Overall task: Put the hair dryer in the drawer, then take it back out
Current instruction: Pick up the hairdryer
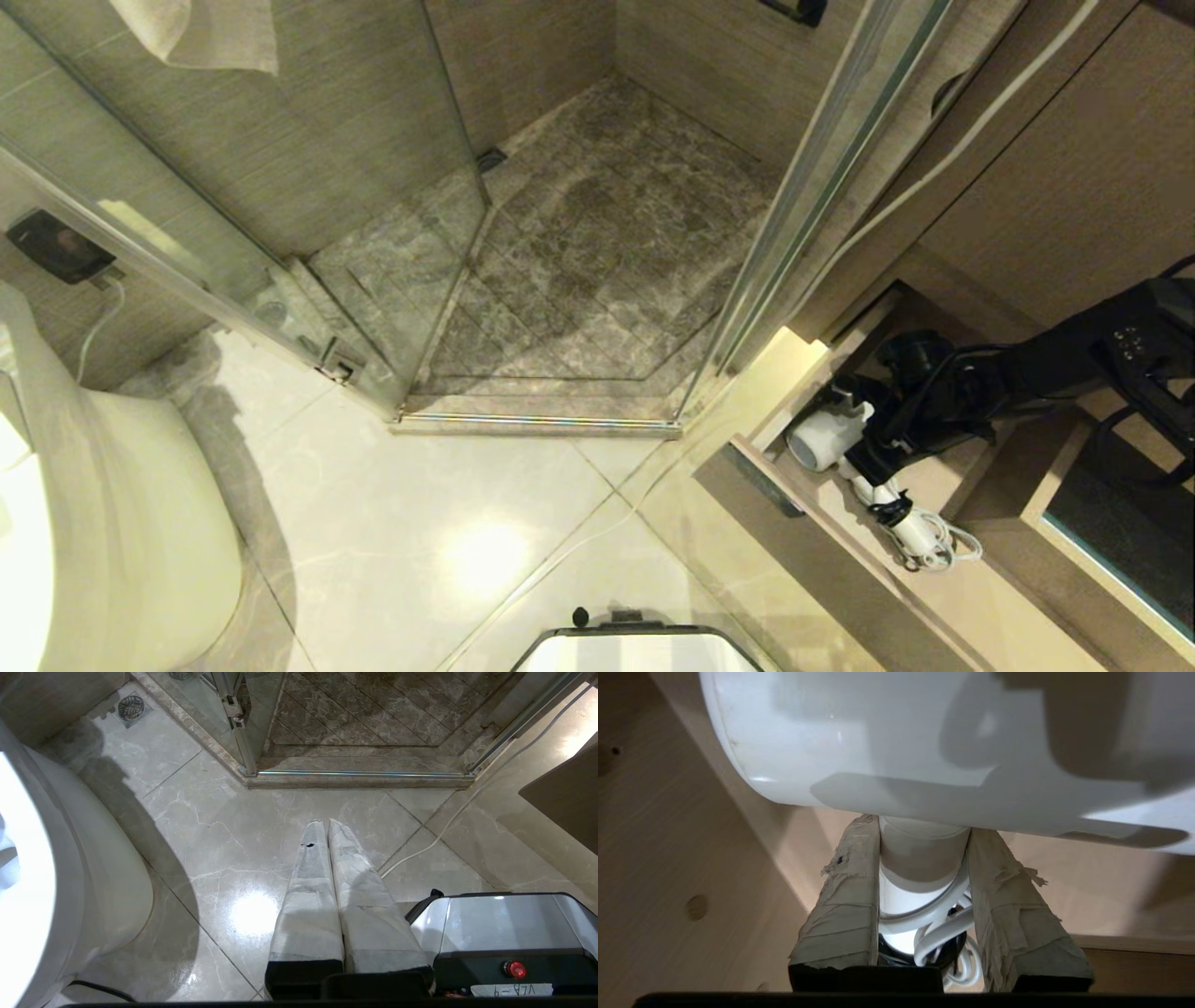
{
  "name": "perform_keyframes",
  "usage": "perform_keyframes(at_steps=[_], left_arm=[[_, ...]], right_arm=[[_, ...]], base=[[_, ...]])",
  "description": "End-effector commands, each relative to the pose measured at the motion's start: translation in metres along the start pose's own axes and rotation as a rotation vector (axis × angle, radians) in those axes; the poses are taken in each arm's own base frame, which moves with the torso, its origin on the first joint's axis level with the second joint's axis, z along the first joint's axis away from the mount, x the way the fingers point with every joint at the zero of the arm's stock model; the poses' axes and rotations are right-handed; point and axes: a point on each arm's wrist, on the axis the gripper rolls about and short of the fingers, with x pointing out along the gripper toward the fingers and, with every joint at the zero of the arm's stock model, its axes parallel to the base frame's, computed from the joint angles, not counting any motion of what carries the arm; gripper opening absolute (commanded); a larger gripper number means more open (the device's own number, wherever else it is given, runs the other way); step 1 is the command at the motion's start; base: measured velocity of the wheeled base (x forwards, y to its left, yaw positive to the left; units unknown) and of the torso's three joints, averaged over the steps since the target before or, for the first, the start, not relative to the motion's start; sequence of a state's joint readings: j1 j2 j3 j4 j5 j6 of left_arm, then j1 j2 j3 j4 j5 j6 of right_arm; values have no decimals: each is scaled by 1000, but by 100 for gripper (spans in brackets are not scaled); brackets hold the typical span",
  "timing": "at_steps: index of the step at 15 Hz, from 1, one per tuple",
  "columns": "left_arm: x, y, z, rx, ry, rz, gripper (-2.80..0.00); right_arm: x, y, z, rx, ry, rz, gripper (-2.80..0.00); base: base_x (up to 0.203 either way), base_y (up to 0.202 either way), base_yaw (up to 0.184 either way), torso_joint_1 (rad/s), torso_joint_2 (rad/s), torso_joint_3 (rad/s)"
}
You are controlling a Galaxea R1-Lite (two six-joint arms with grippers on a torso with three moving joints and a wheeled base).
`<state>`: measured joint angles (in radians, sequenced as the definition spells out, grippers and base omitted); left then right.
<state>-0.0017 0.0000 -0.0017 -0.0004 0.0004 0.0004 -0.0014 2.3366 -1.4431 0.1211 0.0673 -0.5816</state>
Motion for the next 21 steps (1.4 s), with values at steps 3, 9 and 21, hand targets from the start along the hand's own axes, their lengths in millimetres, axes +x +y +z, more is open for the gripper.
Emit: perform_keyframes(at_steps=[3,9,21], left_arm=[[0,0,0,1,1,0,-280],[0,0,0,1,1,1,-280],[0,0,0,0,1,1,-280]], right_arm=[[-5,-4,-6,-9,30,12,-280],[-9,-6,-5,-10,20,4,-280],[-30,-20,-12,-64,9,10,-280]], base=[[0,0,0,0,0,0],[0,0,0,0,0,0],[0,0,0,0,0,0]])
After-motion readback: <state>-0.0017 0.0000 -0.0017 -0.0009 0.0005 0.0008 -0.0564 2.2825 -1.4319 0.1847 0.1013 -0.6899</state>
